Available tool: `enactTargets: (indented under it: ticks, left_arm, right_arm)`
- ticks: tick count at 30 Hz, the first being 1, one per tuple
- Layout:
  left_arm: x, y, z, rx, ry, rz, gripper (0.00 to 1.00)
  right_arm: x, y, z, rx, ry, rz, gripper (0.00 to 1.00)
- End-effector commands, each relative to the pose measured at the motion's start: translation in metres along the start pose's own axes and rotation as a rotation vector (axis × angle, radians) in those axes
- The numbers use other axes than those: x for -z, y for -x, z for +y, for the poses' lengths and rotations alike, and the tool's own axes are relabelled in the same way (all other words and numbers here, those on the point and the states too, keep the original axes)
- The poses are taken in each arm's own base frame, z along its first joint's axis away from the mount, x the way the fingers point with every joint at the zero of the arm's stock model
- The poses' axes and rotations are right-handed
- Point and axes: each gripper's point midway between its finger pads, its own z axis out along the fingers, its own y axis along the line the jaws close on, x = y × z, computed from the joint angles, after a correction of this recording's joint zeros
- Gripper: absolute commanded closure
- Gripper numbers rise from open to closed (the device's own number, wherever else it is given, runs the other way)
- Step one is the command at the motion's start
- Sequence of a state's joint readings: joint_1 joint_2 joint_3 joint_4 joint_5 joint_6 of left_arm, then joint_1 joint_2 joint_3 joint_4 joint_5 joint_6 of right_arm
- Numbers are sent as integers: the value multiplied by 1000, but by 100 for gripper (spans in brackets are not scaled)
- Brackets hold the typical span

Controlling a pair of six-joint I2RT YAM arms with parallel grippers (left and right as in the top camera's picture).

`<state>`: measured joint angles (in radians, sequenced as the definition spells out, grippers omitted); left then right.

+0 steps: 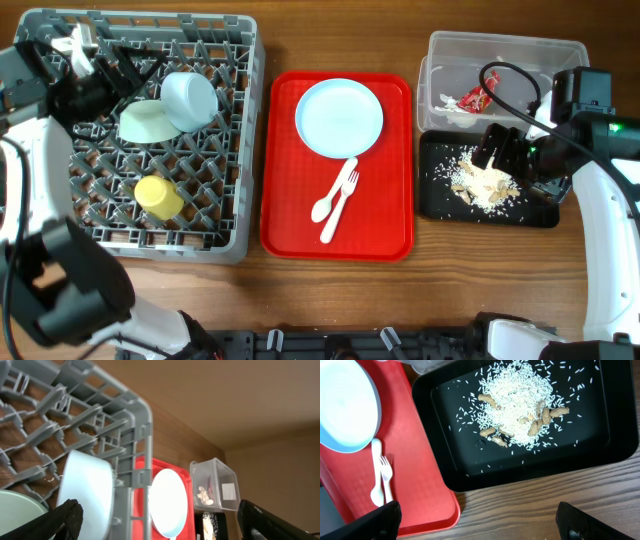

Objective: Sort waste into correct bins and load items into the dishwasher rack
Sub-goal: 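Carry the light-blue bowl into the dish rack and release it, then move the left gripper back over the white fork on the tray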

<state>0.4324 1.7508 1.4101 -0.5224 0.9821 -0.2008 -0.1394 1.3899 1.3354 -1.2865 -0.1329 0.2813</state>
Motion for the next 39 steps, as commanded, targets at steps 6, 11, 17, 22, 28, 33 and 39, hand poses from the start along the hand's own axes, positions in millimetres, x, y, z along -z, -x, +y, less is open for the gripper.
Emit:
enactTargets:
  ticks: [6, 11, 17, 22, 28, 33, 39]
  left_arm:
    - [5, -37, -56, -84, 203, 41, 0]
    - [-30, -84, -61, -177, 393, 160, 0]
    - [-75, -158, -97, -336, 409, 348, 0]
    - [-99, -221, -108, -367, 418, 509, 0]
    - [-129, -280, -91, -453, 491, 662, 1]
    - [-143, -317, -77, -488, 535, 756, 10]
    - [-154, -354, -71, -526, 545, 837, 11]
  right_arm:
    - [6, 1, -3, 18, -10, -24, 0]
    - [6, 1, -3, 18, -10, -24, 0]
    - [6, 1, -3, 18, -10, -24, 0]
    - [6, 1, -3, 19, -10, -25, 0]
    - [6, 1, -3, 19, -10, -24, 0]
    - [6, 1, -3, 19, -10, -25, 0]
    - [6, 1, -3, 19, -10, -24, 0]
